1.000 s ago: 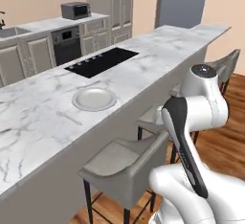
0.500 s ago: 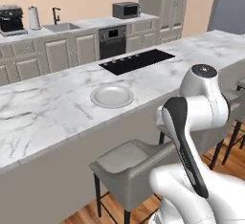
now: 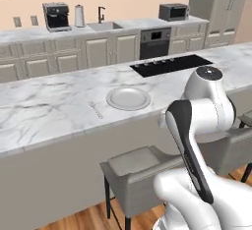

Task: Take the fork and place it on the left side of the plate. Then take the spoon and place it on the right side of the plate. Make sure they're directly next to the plate.

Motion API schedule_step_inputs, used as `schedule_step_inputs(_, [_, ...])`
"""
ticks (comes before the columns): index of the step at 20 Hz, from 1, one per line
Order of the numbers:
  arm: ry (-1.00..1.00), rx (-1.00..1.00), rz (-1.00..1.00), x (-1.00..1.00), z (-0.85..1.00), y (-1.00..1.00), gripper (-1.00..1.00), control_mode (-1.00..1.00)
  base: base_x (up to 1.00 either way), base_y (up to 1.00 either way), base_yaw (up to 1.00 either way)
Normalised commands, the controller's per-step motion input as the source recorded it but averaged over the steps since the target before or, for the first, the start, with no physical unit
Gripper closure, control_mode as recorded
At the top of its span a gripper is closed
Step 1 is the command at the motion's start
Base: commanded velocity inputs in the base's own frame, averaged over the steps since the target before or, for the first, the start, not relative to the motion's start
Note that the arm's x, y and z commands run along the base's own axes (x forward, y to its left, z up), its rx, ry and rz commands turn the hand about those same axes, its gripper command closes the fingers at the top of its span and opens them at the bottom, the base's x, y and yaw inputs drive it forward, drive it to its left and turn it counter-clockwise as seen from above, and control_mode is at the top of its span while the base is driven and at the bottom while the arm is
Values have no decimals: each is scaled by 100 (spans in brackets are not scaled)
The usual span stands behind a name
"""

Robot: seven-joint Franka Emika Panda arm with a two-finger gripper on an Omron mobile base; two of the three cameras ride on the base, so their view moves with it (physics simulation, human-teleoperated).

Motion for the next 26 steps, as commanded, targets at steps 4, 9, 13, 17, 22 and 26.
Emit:
schedule_step_inputs(4, [0, 0, 0, 0, 0, 0, 100, 100, 28, -83, 11])
schedule_step_inputs(9, [0, 0, 0, 0, 0, 0, 100, 100, 50, -56, 0])
schedule_step_inputs(13, [0, 0, 0, 0, 0, 0, 100, 100, 80, -77, 10])
schedule_step_inputs(17, [0, 0, 0, 0, 0, 0, 100, 100, 26, -98, 1])
schedule_step_inputs(22, [0, 0, 0, 0, 0, 0, 100, 100, 21, -88, -5])
schedule_step_inputs(26, [0, 0, 0, 0, 0, 0, 100, 100, 69, -38, 1])
